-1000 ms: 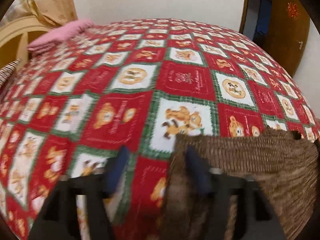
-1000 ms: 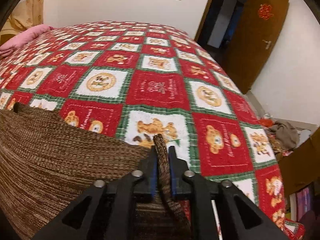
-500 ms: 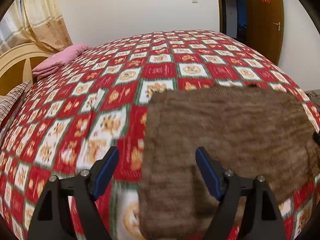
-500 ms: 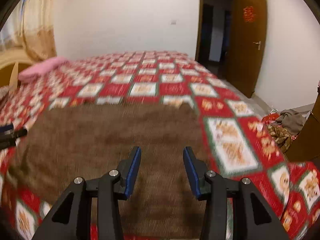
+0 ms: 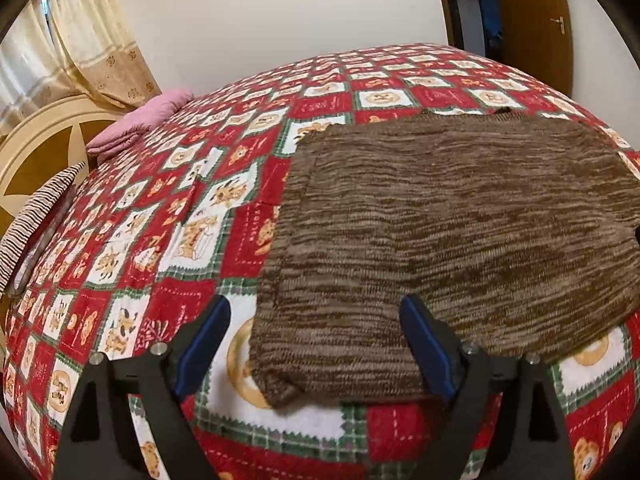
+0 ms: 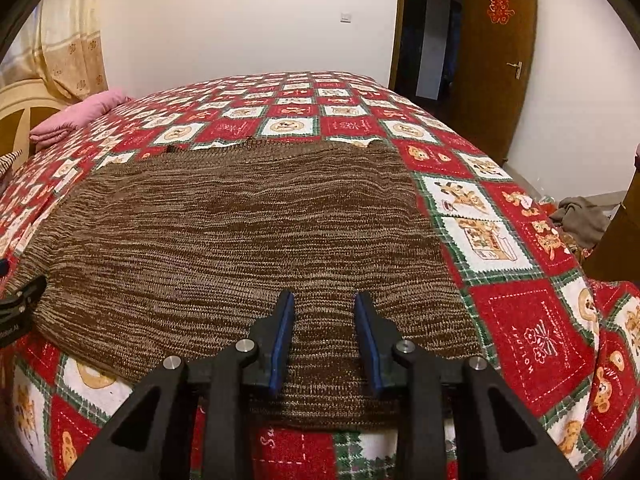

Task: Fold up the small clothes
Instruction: 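Move the left gripper to the sweater's side edge and grasp it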

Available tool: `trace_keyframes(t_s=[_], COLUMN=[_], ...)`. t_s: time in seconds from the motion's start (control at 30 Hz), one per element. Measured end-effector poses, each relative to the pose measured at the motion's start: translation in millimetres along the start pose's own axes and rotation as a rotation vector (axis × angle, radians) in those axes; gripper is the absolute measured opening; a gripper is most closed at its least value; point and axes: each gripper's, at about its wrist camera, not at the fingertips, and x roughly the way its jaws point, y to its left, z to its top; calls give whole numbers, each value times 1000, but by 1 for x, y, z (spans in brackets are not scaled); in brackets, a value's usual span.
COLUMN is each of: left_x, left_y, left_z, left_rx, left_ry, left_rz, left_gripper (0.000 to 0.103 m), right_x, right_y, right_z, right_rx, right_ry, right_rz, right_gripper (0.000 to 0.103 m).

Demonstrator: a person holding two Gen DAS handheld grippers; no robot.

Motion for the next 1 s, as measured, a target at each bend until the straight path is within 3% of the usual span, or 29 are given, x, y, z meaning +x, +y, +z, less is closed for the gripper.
trace_keyframes(t_s=[0.33, 0.4, 0.5, 0.6, 0.73, 0.8, 1.0], left_x=[-9, -12, -20, -19, -22, -23, -32], left_y=[24, 32, 56, 81, 89, 84, 74], left_z=[-13, -16, -24, -32, -44, -49, -53], left_rx=[-32, -57, -188, -347, -498, -538, -525], left_ry=[44, 45, 32, 82, 115, 131, 46], left_rz=[-50, -55, -50, -135, -270, -324, -375], left_gripper=[100, 100, 102, 102, 102, 102, 99], right_x=[-34, -47, -59, -54, -29, -9, -10], right_y=[8, 18, 48, 84, 120, 124, 108], right_z=[-22, -20, -8, 5, -1, -12, -11], right_rx=[-33, -34, -60, -76, -150, -156, -79], right_ry=[18, -17, -64, -73, -46, 22, 16], right_rz=[-109, -62, 53, 180, 221, 220, 295], right_gripper=[32, 32, 30, 30, 30, 30, 30])
